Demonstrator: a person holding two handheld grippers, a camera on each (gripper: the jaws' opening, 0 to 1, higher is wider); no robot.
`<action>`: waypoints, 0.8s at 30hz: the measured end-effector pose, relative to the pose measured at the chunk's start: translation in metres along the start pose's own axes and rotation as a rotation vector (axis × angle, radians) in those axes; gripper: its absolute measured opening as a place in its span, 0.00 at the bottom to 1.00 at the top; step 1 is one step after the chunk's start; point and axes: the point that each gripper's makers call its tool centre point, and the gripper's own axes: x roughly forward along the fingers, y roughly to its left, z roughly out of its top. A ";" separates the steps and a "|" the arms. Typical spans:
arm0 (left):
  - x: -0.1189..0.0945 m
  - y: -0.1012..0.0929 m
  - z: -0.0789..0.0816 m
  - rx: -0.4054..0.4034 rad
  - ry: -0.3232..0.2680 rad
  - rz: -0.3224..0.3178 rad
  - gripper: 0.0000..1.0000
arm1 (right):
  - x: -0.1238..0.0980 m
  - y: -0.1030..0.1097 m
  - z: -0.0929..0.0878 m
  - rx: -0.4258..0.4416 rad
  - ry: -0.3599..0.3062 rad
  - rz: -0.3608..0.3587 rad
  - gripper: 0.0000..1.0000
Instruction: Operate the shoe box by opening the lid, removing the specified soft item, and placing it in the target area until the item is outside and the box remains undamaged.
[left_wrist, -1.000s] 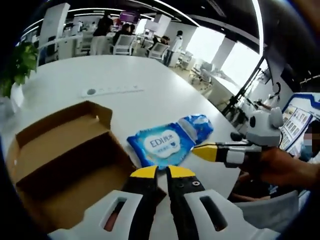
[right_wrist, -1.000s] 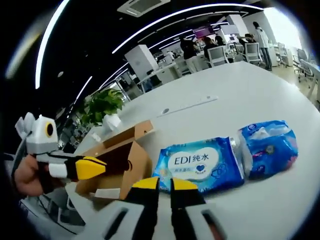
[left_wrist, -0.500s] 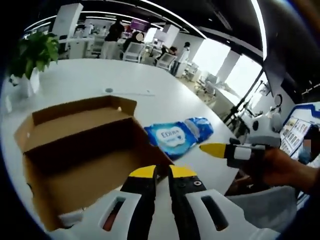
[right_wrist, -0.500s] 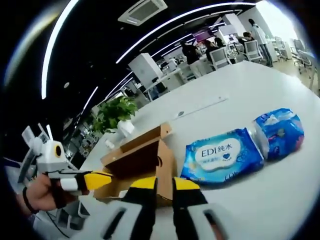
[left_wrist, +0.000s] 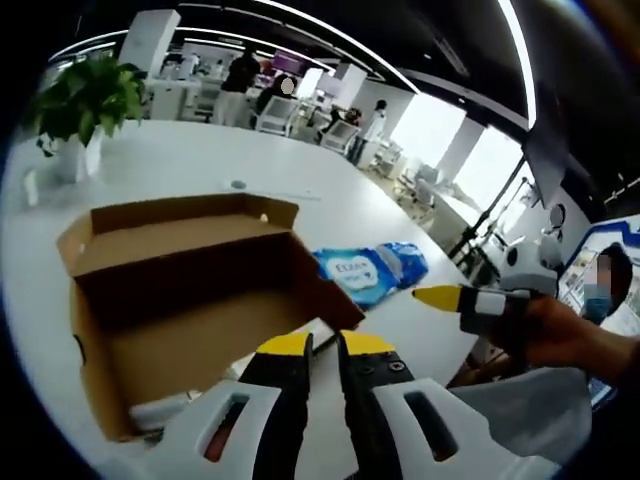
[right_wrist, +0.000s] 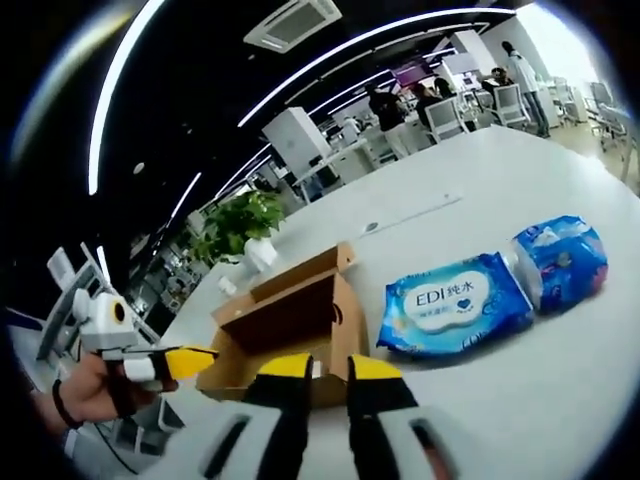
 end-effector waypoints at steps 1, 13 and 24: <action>-0.001 -0.001 -0.001 -0.002 -0.003 0.001 0.09 | -0.001 0.001 -0.002 -0.001 0.001 0.002 0.11; -0.012 -0.009 -0.002 -0.009 -0.057 0.012 0.11 | 0.002 0.018 -0.010 -0.183 0.112 0.030 0.14; -0.017 -0.002 -0.013 -0.018 -0.051 0.027 0.14 | 0.037 0.049 -0.013 -0.330 0.222 0.111 0.20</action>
